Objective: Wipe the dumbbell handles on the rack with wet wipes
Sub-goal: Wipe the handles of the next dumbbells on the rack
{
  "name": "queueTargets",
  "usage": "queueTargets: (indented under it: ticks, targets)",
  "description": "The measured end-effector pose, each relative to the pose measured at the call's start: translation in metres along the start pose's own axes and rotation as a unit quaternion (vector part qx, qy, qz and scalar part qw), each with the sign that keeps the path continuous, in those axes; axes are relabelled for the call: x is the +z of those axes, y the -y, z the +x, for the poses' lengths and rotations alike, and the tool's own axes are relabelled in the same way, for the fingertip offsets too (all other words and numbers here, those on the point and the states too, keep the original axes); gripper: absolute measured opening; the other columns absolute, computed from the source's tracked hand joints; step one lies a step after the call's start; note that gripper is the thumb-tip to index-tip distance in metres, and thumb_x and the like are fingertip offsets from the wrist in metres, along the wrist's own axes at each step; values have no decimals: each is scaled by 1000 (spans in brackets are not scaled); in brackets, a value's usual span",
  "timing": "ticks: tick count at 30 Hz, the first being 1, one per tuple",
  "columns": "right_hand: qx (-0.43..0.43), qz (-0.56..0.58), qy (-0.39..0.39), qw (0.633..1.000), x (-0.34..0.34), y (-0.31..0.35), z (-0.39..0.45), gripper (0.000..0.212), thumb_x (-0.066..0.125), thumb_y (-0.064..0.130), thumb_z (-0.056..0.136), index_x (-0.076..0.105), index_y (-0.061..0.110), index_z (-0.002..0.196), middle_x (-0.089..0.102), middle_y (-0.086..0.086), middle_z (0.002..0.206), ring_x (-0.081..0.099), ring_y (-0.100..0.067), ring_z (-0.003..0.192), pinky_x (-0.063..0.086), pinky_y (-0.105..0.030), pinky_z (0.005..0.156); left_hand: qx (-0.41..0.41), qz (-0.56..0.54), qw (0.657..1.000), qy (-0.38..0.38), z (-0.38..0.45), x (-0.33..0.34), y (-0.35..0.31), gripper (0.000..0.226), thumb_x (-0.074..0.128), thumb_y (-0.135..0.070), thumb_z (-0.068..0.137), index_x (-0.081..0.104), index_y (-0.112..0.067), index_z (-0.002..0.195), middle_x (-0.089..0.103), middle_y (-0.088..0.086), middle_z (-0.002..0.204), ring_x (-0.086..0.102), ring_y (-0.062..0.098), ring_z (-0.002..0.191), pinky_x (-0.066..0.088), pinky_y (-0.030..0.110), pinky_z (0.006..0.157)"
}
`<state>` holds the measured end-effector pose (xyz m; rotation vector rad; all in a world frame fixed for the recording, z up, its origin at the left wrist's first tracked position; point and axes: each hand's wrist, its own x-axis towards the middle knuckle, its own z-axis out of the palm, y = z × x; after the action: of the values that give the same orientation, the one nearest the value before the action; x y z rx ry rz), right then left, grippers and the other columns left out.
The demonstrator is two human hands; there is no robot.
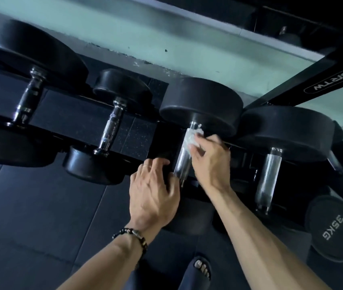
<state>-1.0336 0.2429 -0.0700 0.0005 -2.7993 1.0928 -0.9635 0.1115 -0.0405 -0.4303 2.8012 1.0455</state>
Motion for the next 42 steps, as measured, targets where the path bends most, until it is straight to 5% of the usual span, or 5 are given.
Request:
queueTargets:
  ticks: [4,10,14,19,42]
  targets:
    - [-130,-80,186,971,-25,1,-7,9,69,24,91,62,28,96,48,14,86,51,-9,69,38,-19,54,-7,1,1000,5,-1,-1,-4,51,30,-45,78,63,-20,107,60,-7,101,54,16,98,38,31,90]
    - [-169,-203,-1,965,-14,-7,17,26,84,-2,70,71,10,89,53,-3,68,56,-16,55,49,-28,37,-9,9,1000,1,-1,2,-1,38,37,-41,80,63,-22,101,58,-10,96,53,13,94,34,28,89]
    - [-264,-151,174,937,-30,-20,3,7,65,20,92,70,18,97,52,1,74,55,-22,50,52,-35,39,-12,11,1000,3,0,2,-1,34,41,-37,80,63,-21,101,56,-12,95,51,12,94,33,26,89]
    - [-163,-165,59,971,-25,-13,27,26,82,-5,68,72,8,89,55,-6,66,58,-23,53,52,-31,41,-13,3,1000,-3,-1,3,-2,35,40,-37,80,63,-21,99,52,-14,91,48,10,91,34,28,90]
    - [-226,-54,211,949,-19,-14,13,18,66,5,93,74,19,102,53,4,72,55,-19,60,49,-29,49,-18,17,999,-40,-1,6,2,40,37,-41,78,66,-20,97,57,-10,93,51,14,96,33,32,97]
